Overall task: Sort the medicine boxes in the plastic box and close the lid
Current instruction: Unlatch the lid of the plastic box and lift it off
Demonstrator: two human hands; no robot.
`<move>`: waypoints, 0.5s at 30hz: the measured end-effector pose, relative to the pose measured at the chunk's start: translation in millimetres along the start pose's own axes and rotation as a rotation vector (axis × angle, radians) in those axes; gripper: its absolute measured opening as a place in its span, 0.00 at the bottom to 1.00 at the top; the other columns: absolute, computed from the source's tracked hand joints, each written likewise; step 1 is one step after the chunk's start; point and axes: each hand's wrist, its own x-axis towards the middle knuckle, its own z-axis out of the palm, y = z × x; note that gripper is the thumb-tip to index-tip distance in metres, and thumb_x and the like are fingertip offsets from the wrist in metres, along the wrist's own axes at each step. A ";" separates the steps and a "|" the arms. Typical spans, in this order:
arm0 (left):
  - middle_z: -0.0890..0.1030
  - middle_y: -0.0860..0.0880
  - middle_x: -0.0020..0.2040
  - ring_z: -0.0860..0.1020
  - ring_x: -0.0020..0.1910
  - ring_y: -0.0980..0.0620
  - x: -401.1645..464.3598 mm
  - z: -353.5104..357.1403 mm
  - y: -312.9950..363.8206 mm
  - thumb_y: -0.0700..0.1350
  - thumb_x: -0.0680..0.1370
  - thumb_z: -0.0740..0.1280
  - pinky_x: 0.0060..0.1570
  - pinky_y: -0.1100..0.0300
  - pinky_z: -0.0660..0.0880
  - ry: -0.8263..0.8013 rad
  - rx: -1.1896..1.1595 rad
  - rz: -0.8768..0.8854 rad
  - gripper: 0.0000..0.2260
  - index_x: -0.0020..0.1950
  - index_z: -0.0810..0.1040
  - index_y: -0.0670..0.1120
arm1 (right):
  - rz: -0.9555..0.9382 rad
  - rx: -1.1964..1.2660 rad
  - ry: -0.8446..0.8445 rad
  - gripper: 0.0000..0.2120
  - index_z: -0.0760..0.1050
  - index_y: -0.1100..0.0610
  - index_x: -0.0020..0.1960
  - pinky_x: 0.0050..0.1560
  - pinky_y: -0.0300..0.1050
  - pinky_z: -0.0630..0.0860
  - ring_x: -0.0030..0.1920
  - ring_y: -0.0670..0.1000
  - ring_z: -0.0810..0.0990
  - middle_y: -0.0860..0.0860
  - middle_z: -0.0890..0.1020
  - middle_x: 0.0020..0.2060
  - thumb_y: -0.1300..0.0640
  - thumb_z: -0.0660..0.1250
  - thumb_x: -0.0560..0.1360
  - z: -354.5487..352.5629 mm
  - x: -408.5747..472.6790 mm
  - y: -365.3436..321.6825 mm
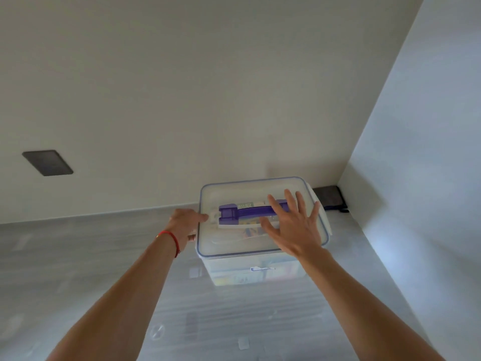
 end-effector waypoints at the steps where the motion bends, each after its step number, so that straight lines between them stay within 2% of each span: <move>1: 0.76 0.42 0.40 0.74 0.36 0.48 1.2 -4.3 0.6 0.37 0.75 0.73 0.38 0.57 0.73 -0.048 0.014 -0.026 0.06 0.41 0.77 0.43 | -0.010 0.009 0.007 0.36 0.55 0.37 0.80 0.76 0.74 0.41 0.83 0.59 0.45 0.53 0.50 0.83 0.28 0.42 0.75 -0.2 -0.3 -0.7; 3: 0.71 0.45 0.34 0.68 0.31 0.50 1.8 -9.4 1.5 0.37 0.76 0.72 0.36 0.58 0.70 -0.128 0.003 -0.079 0.10 0.38 0.74 0.44 | -0.014 0.018 0.009 0.35 0.59 0.37 0.79 0.76 0.73 0.41 0.83 0.58 0.45 0.52 0.51 0.83 0.28 0.42 0.74 -0.9 -1.1 -2.5; 6: 0.65 0.45 0.32 0.63 0.30 0.50 1.4 -9.2 4.0 0.37 0.77 0.71 0.36 0.59 0.67 -0.167 0.006 -0.131 0.13 0.36 0.70 0.44 | -0.021 0.005 0.010 0.34 0.59 0.36 0.78 0.76 0.73 0.43 0.83 0.58 0.46 0.52 0.51 0.83 0.28 0.42 0.75 -2.4 -1.1 -2.1; 10: 0.66 0.48 0.25 0.65 0.25 0.50 1.5 -9.4 5.0 0.39 0.76 0.73 0.29 0.60 0.70 -0.141 0.100 -0.090 0.15 0.33 0.71 0.43 | -0.035 0.012 0.028 0.34 0.61 0.37 0.78 0.76 0.74 0.44 0.83 0.59 0.47 0.52 0.53 0.83 0.28 0.43 0.75 -2.0 -1.4 -0.7; 13: 0.68 0.47 0.28 0.67 0.27 0.50 2.4 -10.7 4.5 0.39 0.73 0.75 0.35 0.57 0.72 -0.137 0.110 -0.073 0.12 0.35 0.73 0.42 | -0.033 0.017 0.037 0.33 0.62 0.36 0.77 0.76 0.74 0.44 0.82 0.59 0.48 0.52 0.53 0.83 0.28 0.43 0.75 -0.5 -0.8 -0.7; 15: 0.75 0.49 0.30 0.73 0.29 0.50 5.9 -11.1 9.4 0.41 0.69 0.79 0.36 0.59 0.72 -0.007 0.242 0.044 0.13 0.36 0.75 0.41 | -0.033 0.019 0.035 0.33 0.62 0.36 0.76 0.76 0.74 0.44 0.82 0.59 0.48 0.52 0.54 0.83 0.27 0.43 0.75 0.3 0.1 0.1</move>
